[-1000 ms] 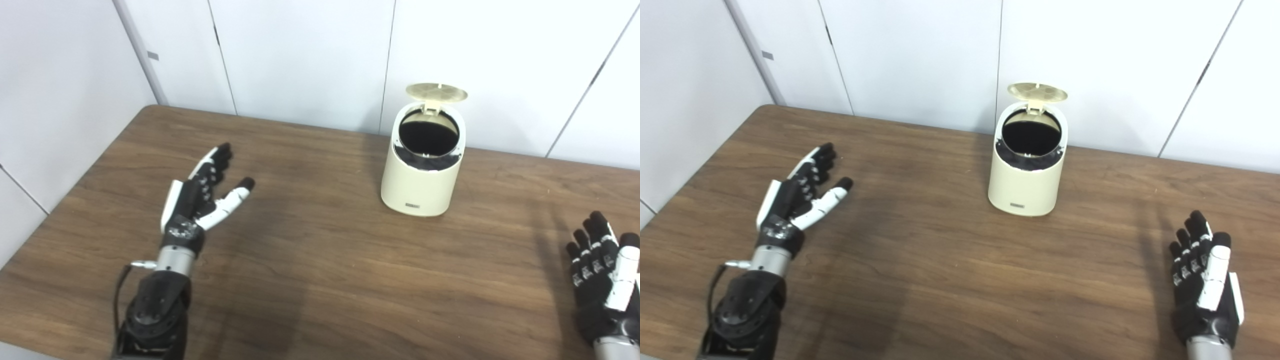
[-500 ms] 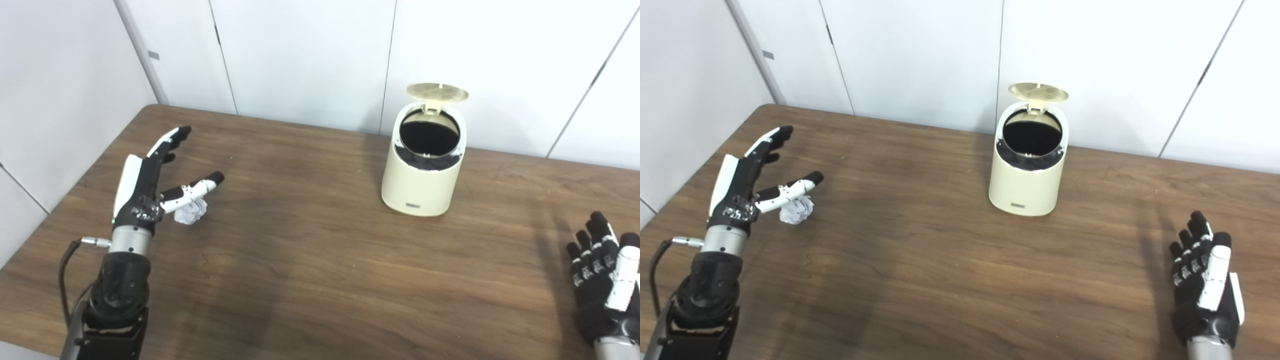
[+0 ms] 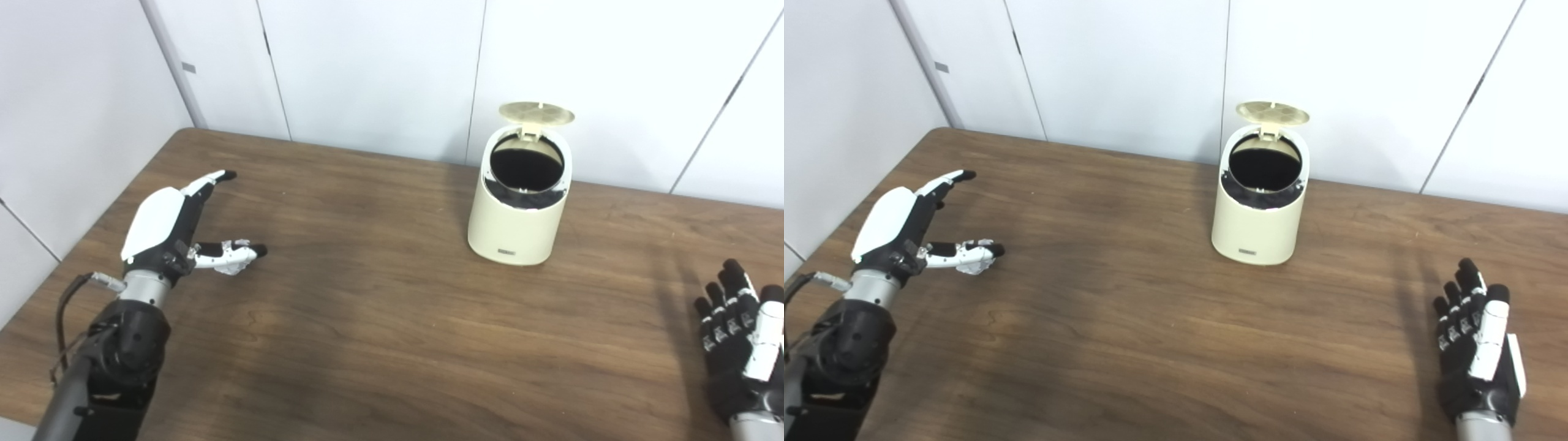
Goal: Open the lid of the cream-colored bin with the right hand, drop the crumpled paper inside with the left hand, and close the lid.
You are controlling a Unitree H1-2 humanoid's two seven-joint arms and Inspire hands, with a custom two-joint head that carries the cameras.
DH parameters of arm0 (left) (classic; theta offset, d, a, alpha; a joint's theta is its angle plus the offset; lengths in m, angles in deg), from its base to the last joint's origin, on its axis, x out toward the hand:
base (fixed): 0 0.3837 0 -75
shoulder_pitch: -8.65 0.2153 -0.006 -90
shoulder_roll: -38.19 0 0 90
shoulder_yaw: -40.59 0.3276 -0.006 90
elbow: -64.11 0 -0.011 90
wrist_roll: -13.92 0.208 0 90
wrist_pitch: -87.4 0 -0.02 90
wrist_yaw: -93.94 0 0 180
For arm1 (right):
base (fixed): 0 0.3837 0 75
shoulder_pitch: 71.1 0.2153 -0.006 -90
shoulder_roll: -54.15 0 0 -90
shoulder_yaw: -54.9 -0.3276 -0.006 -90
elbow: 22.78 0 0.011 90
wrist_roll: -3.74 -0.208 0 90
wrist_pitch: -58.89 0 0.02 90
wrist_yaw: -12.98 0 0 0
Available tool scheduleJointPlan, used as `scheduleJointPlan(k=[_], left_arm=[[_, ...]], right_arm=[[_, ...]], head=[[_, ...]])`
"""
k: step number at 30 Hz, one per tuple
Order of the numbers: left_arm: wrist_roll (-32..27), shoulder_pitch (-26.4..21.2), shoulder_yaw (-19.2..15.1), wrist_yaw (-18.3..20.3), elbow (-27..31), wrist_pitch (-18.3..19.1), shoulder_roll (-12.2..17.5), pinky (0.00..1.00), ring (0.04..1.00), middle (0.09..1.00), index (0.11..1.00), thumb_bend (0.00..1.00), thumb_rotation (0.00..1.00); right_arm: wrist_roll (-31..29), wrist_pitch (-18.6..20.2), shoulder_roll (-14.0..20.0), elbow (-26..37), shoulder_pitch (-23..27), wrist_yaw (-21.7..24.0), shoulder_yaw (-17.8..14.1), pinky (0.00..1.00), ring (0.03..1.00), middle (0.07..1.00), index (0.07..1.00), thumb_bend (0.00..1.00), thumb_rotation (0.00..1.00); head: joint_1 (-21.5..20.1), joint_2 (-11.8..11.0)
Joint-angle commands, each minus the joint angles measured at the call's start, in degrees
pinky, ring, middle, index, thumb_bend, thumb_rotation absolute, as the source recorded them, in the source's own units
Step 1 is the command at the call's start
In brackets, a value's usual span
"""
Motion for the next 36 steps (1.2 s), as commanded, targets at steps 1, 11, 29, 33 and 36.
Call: scheduleJointPlan(k=[1, 11, 29, 33, 36], left_arm=[[1.8, -0.3, 0.3, 0.9, 1.2, 0.7, 2.4, 0.84, 0.925, 0.905, 0.879, 0.98, 0.26], [7.6, -0.6, 3.4, 6.3, 2.7, 4.6, 5.3, 0.87, 0.931, 0.902, 0.867, 0.95, 0.22], [11.3, -0.5, 3.6, 8.7, 1.8, 4.3, 5.5, 0.84, 0.926, 0.892, 0.813, 0.9, 0.15], [10.7, -0.6, 3.6, 8.4, 1.1, 4.0, 5.2, 0.78, 0.905, 0.884, 0.808, 0.89, 0.15], [10.7, -0.7, 3.7, 7.7, 0.2, 2.9, 5.4, 0.78, 0.891, 0.873, 0.804, 0.89, 0.16]], right_arm=[[-0.1, 0.9, 0.1, 0.9, 0.4, 0.5, 0.2, 1.0, 0.997, 0.995, 0.943, 0.42, 1.0], [0.6, 2.0, 1.0, 1.5, 0.6, 1.1, 0.8, 1.0, 0.992, 0.995, 0.953, 0.4, 1.0], [0.0, 1.2, 1.1, -0.2, 0.9, 2.0, 0.8, 1.0, 0.991, 0.977, 0.952, 0.42, 1.0], [-0.6, 1.7, 0.7, 0.3, 0.7, 1.6, 0.5, 1.0, 0.981, 0.962, 0.943, 0.4, 1.0], [-0.8, 1.8, 0.6, 0.5, 0.7, 1.5, 0.4, 1.0, 0.98, 0.961, 0.944, 0.4, 1.0]], head=[[0.0, 0.1], [0.0, 0.0], [-0.5, 0.1], [-0.7, 0.1], [-0.9, 0.1]])
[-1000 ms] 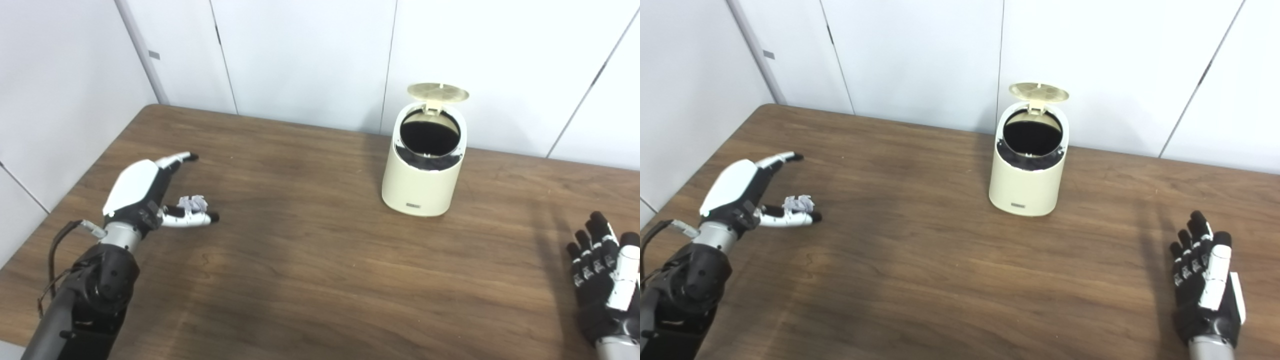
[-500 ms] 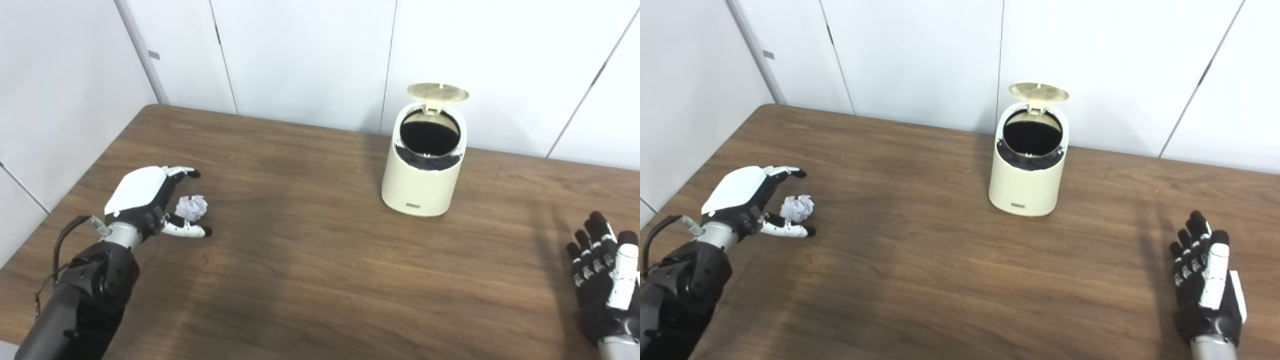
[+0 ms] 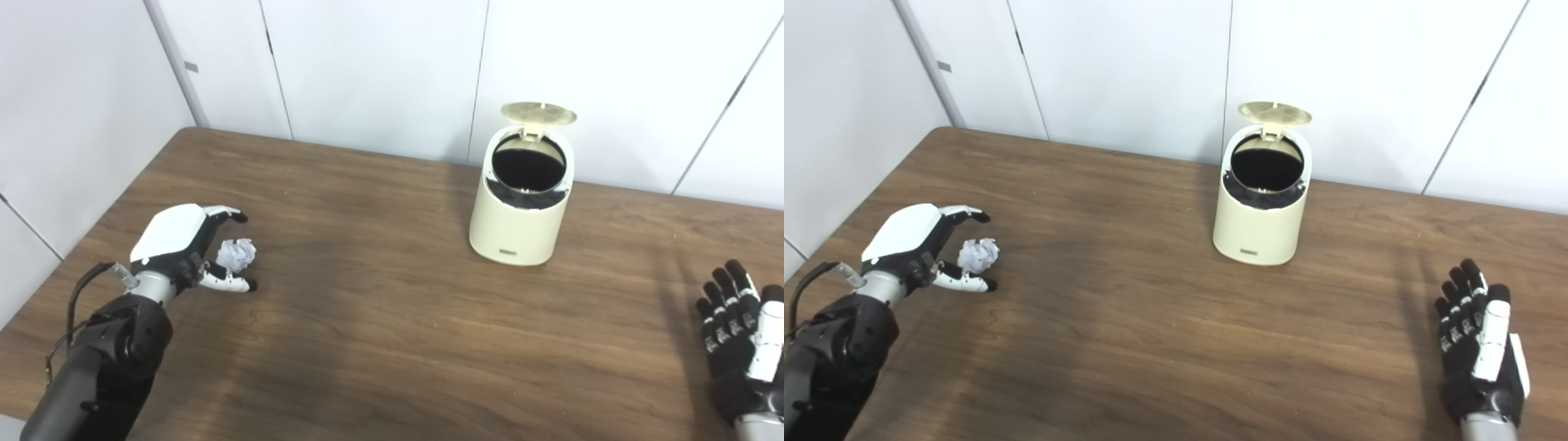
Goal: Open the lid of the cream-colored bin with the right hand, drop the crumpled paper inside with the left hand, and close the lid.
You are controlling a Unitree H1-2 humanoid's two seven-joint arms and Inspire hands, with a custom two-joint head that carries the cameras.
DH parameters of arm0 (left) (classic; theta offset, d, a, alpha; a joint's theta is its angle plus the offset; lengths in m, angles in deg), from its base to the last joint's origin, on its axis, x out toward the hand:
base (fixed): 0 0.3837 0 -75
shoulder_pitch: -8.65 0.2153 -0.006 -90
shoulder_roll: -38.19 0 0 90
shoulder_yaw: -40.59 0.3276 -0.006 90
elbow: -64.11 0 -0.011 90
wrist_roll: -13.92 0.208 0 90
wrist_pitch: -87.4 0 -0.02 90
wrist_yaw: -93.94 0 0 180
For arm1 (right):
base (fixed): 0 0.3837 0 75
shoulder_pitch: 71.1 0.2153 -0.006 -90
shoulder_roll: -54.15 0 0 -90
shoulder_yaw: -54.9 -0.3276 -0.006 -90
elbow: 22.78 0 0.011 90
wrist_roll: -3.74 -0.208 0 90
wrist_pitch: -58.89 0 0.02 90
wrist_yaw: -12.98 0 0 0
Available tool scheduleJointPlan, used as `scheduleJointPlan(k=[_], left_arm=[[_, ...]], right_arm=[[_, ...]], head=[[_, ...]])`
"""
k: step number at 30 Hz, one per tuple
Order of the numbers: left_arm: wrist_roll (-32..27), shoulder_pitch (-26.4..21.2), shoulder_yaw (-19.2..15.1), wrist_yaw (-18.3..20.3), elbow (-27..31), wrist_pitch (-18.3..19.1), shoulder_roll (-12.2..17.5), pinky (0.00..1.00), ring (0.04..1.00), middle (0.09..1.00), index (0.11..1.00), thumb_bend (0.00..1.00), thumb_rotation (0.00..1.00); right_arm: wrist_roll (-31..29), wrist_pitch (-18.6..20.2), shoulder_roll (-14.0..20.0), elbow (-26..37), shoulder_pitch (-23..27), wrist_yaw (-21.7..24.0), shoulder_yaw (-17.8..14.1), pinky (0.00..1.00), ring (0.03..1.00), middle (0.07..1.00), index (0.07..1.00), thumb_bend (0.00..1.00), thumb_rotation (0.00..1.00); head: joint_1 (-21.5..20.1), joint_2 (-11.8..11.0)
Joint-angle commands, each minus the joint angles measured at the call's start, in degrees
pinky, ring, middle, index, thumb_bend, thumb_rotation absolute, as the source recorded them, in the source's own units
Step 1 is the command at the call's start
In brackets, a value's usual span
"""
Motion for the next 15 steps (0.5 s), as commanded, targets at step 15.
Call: scheduleJointPlan(k=[15], left_arm=[[0.8, -1.3, -0.2, -2.3, -2.2, -2.9, 1.7, 0.78, 0.88, 0.866, 0.806, 0.89, 0.18]], right_arm=[[0.4, -0.1, -0.1, -0.4, 0.8, 0.8, 0.7, 1.0, 0.97, 0.955, 0.955, 0.43, 1.0]], head=[[-0.2, 0.1]])
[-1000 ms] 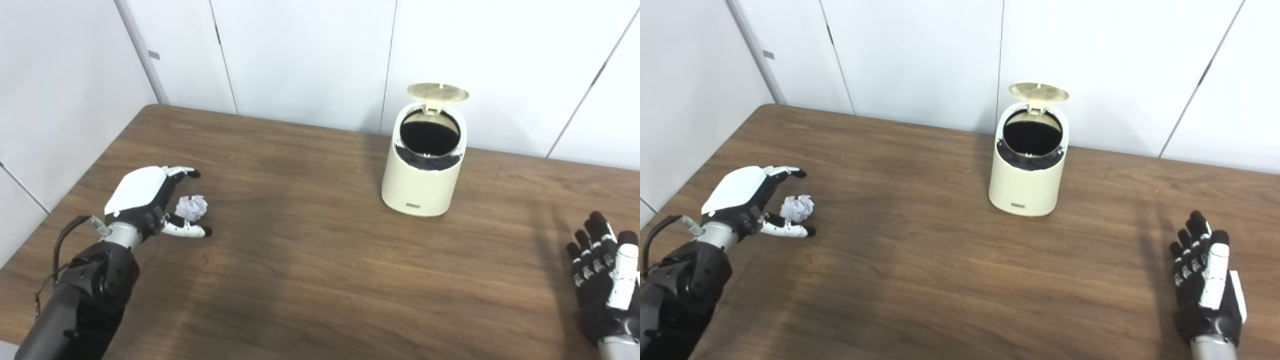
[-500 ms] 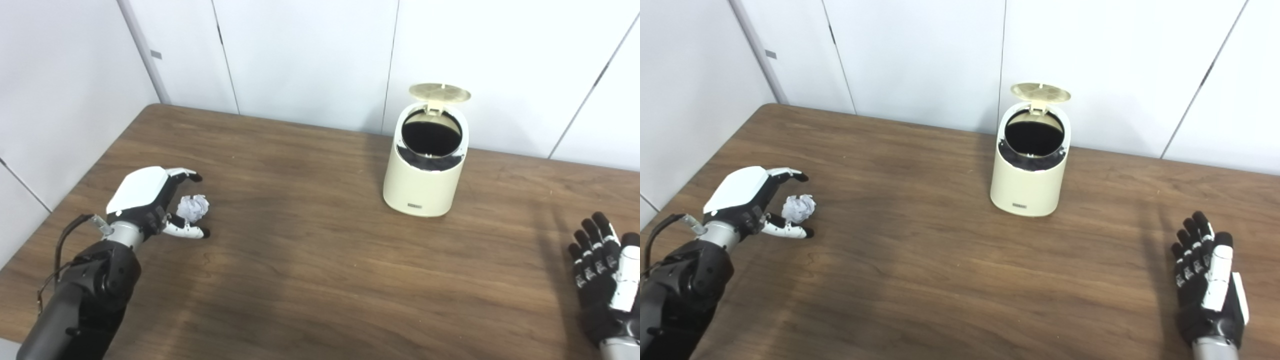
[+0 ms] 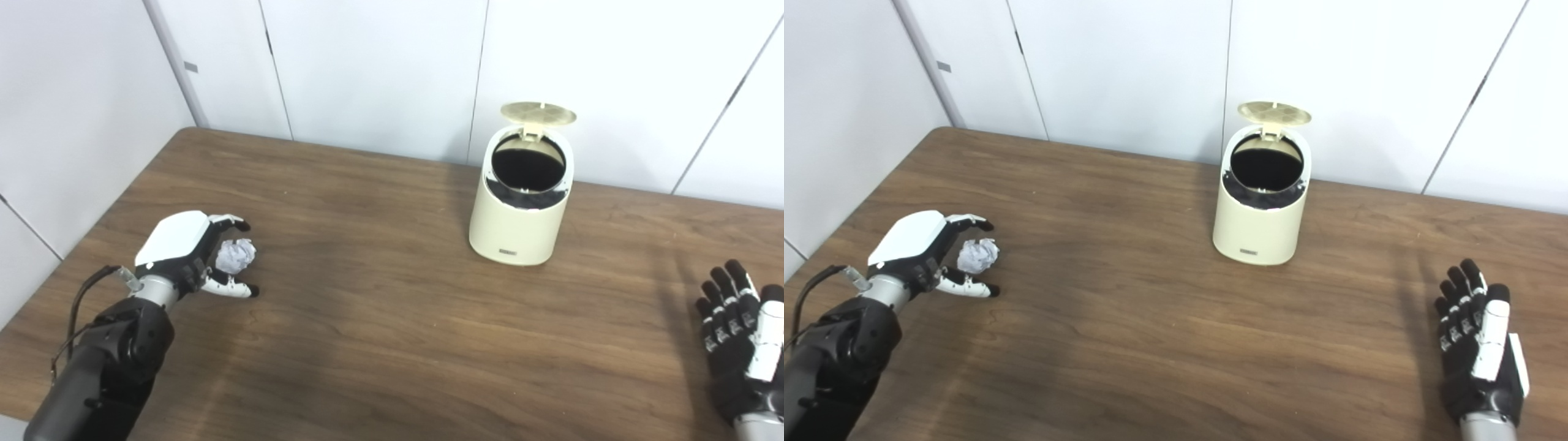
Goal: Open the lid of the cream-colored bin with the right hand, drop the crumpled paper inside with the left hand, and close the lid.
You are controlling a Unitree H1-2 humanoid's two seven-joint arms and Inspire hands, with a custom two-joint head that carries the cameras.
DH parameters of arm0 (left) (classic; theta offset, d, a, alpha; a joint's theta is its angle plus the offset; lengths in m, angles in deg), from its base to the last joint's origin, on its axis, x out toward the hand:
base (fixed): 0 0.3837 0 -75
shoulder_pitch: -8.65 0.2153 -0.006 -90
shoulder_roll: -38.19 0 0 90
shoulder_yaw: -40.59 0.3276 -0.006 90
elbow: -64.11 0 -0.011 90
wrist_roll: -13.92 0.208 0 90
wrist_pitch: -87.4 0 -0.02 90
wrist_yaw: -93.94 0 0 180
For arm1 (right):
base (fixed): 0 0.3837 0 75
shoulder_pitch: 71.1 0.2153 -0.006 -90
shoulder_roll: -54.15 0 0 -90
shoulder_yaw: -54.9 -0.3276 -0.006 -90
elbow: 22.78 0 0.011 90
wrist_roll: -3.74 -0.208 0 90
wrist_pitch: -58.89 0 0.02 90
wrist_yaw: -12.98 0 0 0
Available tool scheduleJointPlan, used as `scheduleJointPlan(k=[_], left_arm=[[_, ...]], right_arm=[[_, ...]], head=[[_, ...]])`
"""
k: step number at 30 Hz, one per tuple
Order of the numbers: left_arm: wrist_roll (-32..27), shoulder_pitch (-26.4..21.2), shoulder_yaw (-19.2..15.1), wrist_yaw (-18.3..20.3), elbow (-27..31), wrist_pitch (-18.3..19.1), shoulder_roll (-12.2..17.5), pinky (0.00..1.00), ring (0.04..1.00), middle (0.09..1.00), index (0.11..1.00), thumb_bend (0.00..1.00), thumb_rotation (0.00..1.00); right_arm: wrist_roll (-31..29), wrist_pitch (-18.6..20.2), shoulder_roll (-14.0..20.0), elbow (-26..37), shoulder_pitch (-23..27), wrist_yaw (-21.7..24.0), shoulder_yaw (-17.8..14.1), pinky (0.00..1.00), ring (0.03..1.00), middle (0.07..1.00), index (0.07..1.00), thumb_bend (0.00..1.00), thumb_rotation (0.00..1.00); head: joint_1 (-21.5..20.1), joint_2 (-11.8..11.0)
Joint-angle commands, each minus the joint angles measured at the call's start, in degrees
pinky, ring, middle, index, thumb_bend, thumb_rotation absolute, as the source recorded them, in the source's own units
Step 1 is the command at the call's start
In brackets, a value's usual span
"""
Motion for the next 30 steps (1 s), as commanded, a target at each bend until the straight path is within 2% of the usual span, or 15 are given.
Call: scheduleJointPlan(k=[1, 11, 18, 21, 26, 30], left_arm=[[1.2, -1.3, -0.4, -1.5, 0.9, -0.5, 1.7, 0.78, 0.883, 0.867, 0.807, 0.89, 0.18], [3.4, -1.6, 0.8, -0.5, 0.9, -0.7, 2.5, 0.75, 0.867, 0.855, 0.8, 0.88, 0.18], [3.2, -2.6, 0.7, 0.9, 1.0, 0.6, 2.4, 0.74, 0.86, 0.853, 0.793, 0.87, 0.16], [2.7, -3.0, 0.5, 0.6, -0.2, 0.3, 2.5, 0.75, 0.858, 0.851, 0.79, 0.86, 0.13], [2.3, -3.6, 0.4, 0.3, -1.1, -0.3, 2.8, 0.72, 0.84, 0.833, 0.771, 0.84, 0.13], [1.4, -4.2, 0.4, 1.5, -1.0, 0.2, 3.3, 0.71, 0.829, 0.825, 0.766, 0.82, 0.11]], right_arm=[[-0.1, 0.0, -0.1, -0.4, 0.7, 0.9, 0.4, 1.0, 0.969, 0.955, 0.956, 0.43, 1.0], [0.0, -0.3, 0.0, -0.5, 0.5, 1.0, 0.6, 1.0, 0.981, 0.956, 0.962, 0.41, 1.0], [0.4, -1.0, 0.1, -1.2, 0.5, 1.1, 0.6, 1.0, 0.979, 0.953, 0.958, 0.44, 1.0], [0.0, -1.0, -0.1, -1.3, 0.4, 1.1, 0.5, 1.0, 0.978, 0.95, 0.954, 0.42, 1.0], [-0.1, -1.1, -0.2, -1.0, 0.1, 1.0, 0.5, 1.0, 0.979, 0.951, 0.938, 0.39, 1.0], [0.0, -0.6, -0.4, -0.6, 0.0, 0.7, 0.6, 1.0, 0.982, 0.954, 0.926, 0.38, 1.0]], head=[[0.1, 0.0], [0.2, 0.3], [-0.3, 0.3], [-0.5, 0.2], [-0.6, 0.3], [-0.7, 0.3]])
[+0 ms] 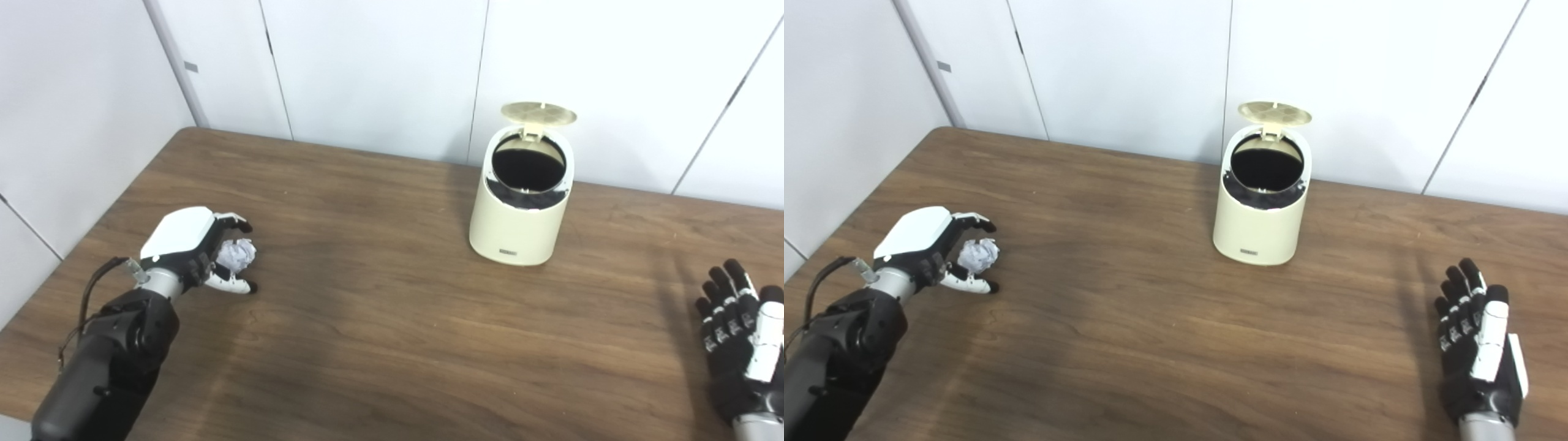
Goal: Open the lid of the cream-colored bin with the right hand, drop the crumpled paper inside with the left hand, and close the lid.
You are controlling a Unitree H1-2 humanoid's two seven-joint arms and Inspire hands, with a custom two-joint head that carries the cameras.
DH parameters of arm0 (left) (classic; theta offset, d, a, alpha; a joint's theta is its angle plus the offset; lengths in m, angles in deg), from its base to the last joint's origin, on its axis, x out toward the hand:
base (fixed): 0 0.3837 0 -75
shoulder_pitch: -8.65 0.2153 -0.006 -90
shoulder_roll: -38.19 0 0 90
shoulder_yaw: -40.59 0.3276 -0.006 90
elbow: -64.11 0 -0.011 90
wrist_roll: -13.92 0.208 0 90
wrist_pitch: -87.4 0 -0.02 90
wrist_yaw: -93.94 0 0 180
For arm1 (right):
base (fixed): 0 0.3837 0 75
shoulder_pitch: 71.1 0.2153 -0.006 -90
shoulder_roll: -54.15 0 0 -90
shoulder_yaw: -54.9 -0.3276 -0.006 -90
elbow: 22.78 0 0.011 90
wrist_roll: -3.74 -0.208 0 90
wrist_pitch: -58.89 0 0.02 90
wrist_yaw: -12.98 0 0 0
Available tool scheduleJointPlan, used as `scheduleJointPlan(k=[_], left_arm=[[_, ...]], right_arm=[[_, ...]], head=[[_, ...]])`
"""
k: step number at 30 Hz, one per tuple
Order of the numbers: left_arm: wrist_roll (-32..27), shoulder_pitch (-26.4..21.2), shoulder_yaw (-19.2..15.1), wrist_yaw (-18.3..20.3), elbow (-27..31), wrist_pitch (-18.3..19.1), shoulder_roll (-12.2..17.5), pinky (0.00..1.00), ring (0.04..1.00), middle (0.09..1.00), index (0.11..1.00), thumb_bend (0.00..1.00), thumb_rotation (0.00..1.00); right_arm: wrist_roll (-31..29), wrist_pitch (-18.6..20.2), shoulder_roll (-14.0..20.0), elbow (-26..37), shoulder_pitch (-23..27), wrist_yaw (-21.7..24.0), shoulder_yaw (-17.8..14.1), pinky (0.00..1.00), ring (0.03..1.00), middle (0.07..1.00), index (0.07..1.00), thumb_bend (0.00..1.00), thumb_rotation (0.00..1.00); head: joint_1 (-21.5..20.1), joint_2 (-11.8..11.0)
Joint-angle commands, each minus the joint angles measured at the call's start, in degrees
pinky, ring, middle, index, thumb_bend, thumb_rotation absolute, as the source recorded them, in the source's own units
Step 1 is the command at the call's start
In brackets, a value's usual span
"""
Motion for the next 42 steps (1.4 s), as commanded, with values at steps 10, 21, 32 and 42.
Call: scheduleJointPlan(k=[10, 21, 32, 42], left_arm=[[-1.7, -3.2, -0.1, 2.7, -1.0, -0.7, 4.6, 0.68, 0.799, 0.806, 0.765, 0.79, 0.09], [-0.3, -4.4, 2.9, 9.1, 0.6, 3.9, 7.4, 0.68, 0.801, 0.81, 0.777, 0.75, 0.1], [0.1, -4.4, 3.8, 9.5, 0.4, 4.8, 7.4, 0.7, 0.82, 0.824, 0.791, 0.74, 0.09], [-3.7, -4.9, 2.2, 8.5, 0.2, 5.8, 5.6, 0.67, 0.747, 0.772, 0.754, 0.73, 0.01]], right_arm=[[-0.3, 0.9, -0.5, 0.0, -0.1, 0.3, 0.2, 1.0, 0.981, 0.952, 0.918, 0.4, 1.0], [-0.8, 0.3, -0.4, -1.0, 0.1, 0.6, 0.1, 1.0, 0.982, 0.948, 0.916, 0.41, 1.0], [-1.3, 0.7, -0.1, -0.9, 0.1, 1.0, 0.0, 1.0, 1.0, 0.937, 0.924, 0.41, 1.0], [-0.9, 0.6, -0.5, -1.1, 0.1, 0.5, 0.1, 1.0, 0.99, 0.921, 0.914, 0.42, 1.0]], head=[[0.2, 0.0], [0.3, 0.2], [0.1, 0.4], [0.0, 0.2]])
